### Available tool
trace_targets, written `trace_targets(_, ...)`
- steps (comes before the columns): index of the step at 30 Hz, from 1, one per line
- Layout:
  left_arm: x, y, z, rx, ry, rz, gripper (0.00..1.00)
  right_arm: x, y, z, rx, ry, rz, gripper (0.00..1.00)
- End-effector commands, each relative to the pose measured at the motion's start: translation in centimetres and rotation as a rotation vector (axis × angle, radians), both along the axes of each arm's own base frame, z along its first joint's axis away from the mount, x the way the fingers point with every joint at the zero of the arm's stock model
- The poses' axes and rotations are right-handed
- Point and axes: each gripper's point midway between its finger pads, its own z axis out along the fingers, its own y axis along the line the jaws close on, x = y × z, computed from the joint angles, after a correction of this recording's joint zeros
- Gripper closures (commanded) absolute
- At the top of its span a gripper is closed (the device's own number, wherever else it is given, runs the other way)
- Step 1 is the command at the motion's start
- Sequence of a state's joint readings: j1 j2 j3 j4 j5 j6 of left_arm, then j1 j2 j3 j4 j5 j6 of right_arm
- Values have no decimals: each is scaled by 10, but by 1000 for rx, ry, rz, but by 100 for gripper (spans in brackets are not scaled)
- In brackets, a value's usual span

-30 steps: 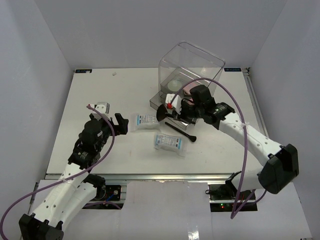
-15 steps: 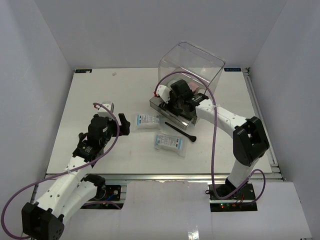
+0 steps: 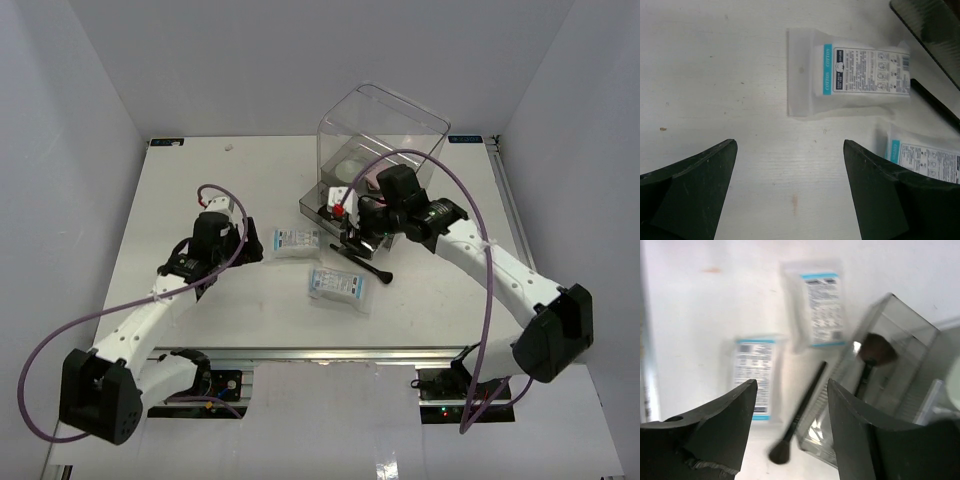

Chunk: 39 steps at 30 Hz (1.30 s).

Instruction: Organize the makeup

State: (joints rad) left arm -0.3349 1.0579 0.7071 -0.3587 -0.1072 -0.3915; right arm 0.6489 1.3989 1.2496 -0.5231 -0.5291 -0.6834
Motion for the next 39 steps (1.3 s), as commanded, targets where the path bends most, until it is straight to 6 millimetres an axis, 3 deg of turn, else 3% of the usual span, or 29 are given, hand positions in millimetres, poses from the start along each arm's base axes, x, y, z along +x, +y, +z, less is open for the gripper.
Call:
trace_targets(1, 2, 21, 5, -11, 104, 194, 2, -46, -11, -19, 79, 157, 165, 36)
trace_targets(3, 3, 38, 10, 23, 104, 272, 2, -44, -19, -22, 106, 192, 152, 36)
trace_targets(6, 3, 83, 13, 54, 82, 411, 2, -38, -30, -20, 152, 231, 127, 36)
trace_targets(9, -3, 144, 7, 37, 96, 580, 2, -38, -34, -14, 188, 246, 128, 36)
trace_targets(10, -4, 143, 3, 43, 106, 563, 2, -38, -35, -14, 189, 245, 125, 36)
trace_targets(12, -7, 166, -6, 59, 139, 617, 2, -44, -35, -10, 208, 247, 143, 36)
trace_targets(16, -17, 191, -31, 90, 238, 717, 2, -52, -39, -5, 239, 248, 160, 36)
trace_targets(21, -28, 225, -39, 135, 260, 824, 2, -57, -45, 2, 276, 243, 169, 36)
trace_targets(27, -30, 247, -54, 187, 297, 842, 4, -55, -53, 5, 306, 245, 157, 36)
trace_targets(31, -31, 256, -76, 167, 362, 839, 6, -50, -61, 7, 328, 243, 132, 36)
trace_targets(39, -28, 239, -106, 75, 443, 771, 17, -37, -77, 8, 362, 246, 80, 36)
